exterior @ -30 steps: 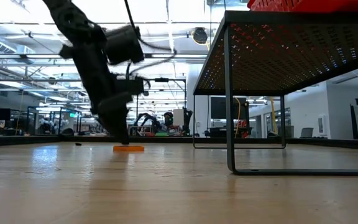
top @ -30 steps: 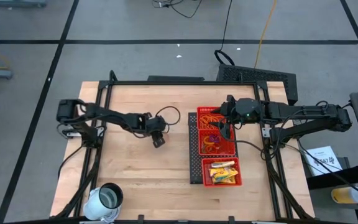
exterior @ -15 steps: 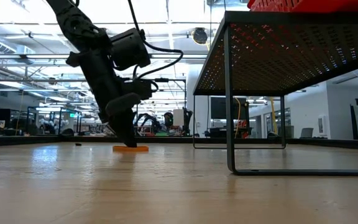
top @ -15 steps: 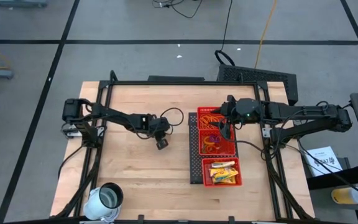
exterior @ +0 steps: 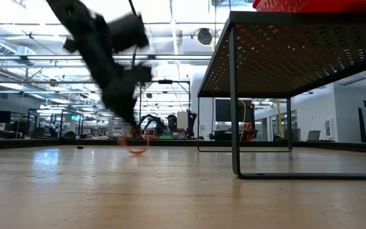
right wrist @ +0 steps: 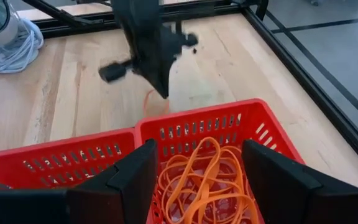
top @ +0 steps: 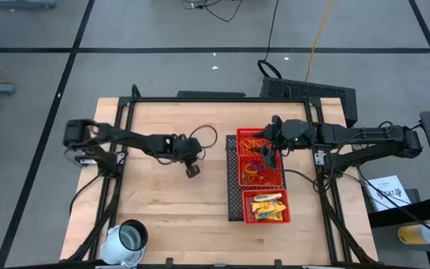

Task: Pick & Place Office Desk Supplies
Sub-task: Put the orange rubber band into the top red bin on the shelf

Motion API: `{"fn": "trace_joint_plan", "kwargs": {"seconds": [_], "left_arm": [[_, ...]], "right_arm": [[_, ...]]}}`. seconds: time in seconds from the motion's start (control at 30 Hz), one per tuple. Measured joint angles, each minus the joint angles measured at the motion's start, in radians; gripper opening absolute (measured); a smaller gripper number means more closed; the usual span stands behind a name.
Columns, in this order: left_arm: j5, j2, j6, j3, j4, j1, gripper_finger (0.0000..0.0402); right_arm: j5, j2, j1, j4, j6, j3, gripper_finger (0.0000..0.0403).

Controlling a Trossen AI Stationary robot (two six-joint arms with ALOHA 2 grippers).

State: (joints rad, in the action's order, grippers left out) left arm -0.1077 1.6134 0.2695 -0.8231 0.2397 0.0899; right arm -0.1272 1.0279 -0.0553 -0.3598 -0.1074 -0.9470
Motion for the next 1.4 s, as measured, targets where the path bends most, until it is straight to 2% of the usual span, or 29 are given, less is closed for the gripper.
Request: {"fn": "trace_joint_plan", "kwargs": {"seconds": [0.2,0.43,0.6,0.8,0.93,1.13,1.4], "left_arm": [[-0.082,-0.175,-0.023,-0.01,-0.032,-0.024,0.0001],[-0.161,-0.287,-0.1,-0.014,-0.211,-0.084,0.0001],[-0.165,-0.3,-0.201,-0.015,-0.403,-0.128,0.0],[-0.166,-0.3,-0.294,-0.016,-0.539,-0.165,0.0],[-0.165,-0.298,-0.329,-0.016,-0.586,-0.174,0.0],[-0.156,-0.297,-0.344,-0.017,-0.632,-0.176,0.0],[-0.149,-0.285,-0.345,-0.018,-0.661,-0.182,0.0]], "right_arm": [[0.001,0.0,0.0,0.056,0.018,0.0,0.0223],[0.009,0.017,0.0,0.19,0.037,0.0,0.0224],[0.103,0.064,0.0,0.309,0.049,0.0,0.0227],[0.186,0.17,0.0,0.439,0.053,0.0,0.0245],[0.201,0.253,0.0,0.54,0.038,0.0,0.0267],[0.319,0.36,0.001,0.739,0.013,0.0,0.0295],[0.369,0.467,0.0,0.963,-0.012,0.0,0.0302]]}}
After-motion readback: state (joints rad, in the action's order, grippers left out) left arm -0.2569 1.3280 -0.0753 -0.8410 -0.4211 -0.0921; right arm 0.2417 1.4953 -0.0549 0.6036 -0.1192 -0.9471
